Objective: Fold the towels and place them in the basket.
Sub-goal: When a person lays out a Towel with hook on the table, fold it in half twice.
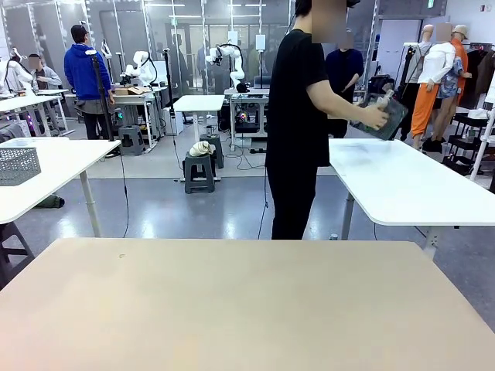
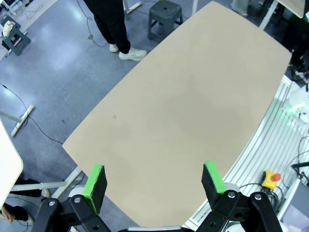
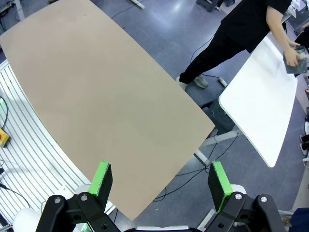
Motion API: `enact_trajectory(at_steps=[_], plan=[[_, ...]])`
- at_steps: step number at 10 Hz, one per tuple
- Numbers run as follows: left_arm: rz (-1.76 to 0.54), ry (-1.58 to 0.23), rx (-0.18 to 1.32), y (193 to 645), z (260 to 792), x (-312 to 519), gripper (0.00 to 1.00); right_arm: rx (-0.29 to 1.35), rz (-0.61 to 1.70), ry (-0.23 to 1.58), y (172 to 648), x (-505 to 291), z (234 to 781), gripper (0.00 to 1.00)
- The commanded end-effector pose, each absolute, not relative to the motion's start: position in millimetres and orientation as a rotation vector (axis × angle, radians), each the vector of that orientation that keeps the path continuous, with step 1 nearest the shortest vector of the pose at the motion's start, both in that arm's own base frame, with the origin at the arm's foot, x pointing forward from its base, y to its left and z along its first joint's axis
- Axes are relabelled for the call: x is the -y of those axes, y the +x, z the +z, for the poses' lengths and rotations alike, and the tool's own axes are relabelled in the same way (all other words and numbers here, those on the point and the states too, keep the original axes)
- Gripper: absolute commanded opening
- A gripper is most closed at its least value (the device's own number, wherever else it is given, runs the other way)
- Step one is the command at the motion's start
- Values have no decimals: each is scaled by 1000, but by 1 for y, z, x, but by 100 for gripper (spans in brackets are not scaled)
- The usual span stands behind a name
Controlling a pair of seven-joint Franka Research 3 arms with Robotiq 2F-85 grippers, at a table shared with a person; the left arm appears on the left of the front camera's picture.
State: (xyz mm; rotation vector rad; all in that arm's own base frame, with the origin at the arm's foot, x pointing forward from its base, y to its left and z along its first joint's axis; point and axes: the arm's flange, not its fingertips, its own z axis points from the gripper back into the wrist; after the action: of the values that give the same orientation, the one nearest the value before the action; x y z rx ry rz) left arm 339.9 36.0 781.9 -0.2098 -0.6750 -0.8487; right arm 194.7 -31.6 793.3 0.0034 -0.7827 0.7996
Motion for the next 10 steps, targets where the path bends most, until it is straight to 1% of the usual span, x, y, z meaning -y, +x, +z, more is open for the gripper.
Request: enact_trajectory(at_steps=[1,10], plan=[[-850,-208,677,339,783,-36,100,782,796,3,195,32,793,100],[-850,-208,677,339,783,-36,100,782,796,3,195,32,793,100]])
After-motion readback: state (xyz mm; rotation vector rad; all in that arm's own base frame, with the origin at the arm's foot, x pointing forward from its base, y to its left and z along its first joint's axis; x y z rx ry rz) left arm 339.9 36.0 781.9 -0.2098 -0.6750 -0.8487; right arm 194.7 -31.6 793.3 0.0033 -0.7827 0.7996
